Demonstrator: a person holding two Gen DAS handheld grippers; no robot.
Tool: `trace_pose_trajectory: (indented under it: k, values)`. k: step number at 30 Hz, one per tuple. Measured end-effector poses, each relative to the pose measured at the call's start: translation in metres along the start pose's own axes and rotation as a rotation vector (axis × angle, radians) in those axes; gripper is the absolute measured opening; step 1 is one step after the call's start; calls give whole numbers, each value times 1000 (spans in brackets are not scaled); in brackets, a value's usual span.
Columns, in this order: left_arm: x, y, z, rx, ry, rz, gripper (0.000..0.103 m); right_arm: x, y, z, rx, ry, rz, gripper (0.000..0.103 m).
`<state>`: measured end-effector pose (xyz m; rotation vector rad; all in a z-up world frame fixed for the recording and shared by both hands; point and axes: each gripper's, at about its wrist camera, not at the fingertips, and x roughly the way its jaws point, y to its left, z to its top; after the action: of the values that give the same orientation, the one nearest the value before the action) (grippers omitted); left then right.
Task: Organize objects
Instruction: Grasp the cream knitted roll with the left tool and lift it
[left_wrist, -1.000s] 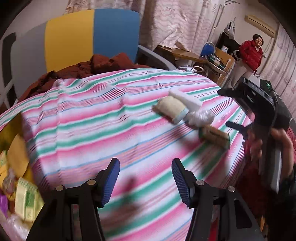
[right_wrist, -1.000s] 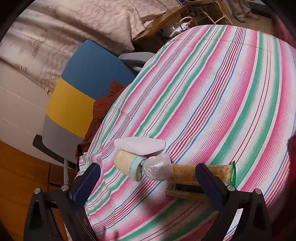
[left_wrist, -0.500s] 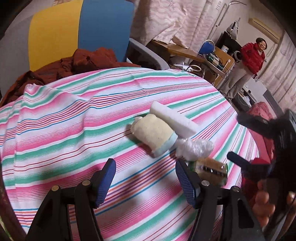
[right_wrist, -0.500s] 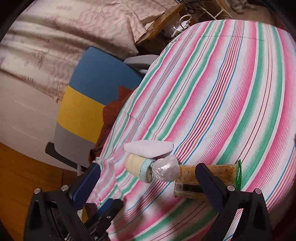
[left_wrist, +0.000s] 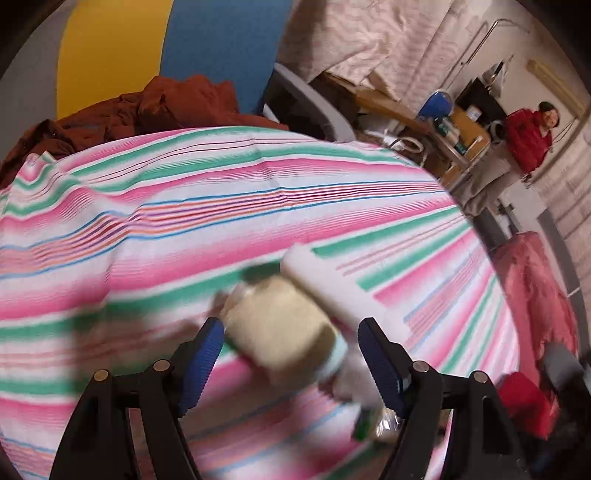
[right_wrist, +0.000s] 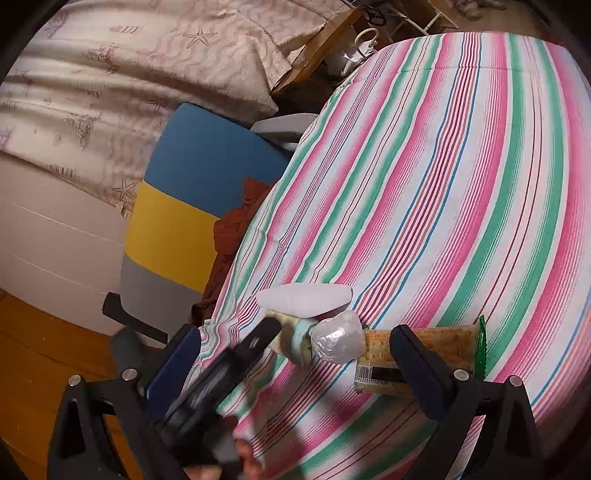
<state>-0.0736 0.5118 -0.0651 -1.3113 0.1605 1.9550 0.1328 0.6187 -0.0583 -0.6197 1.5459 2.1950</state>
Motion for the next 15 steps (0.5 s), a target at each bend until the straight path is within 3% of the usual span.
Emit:
trace_pose_trajectory:
  k: [3, 5, 6, 7, 15]
  values:
    - [23, -1, 6, 18, 27, 78, 76, 1, 0, 0, 3, 0, 3, 103]
    - [36, 7, 5, 5, 68, 76, 71, 1, 0, 0, 2, -2, 0, 103]
    - [30, 10, 4, 19, 17, 72, 66, 2, 0, -1, 4, 0, 0, 103]
    - [30, 12, 2, 35, 17, 88, 58, 3, 0, -1, 3, 2, 0, 103]
    - [4, 27, -30, 179, -12, 92, 55, 7, 1, -2, -19, 22, -28, 103]
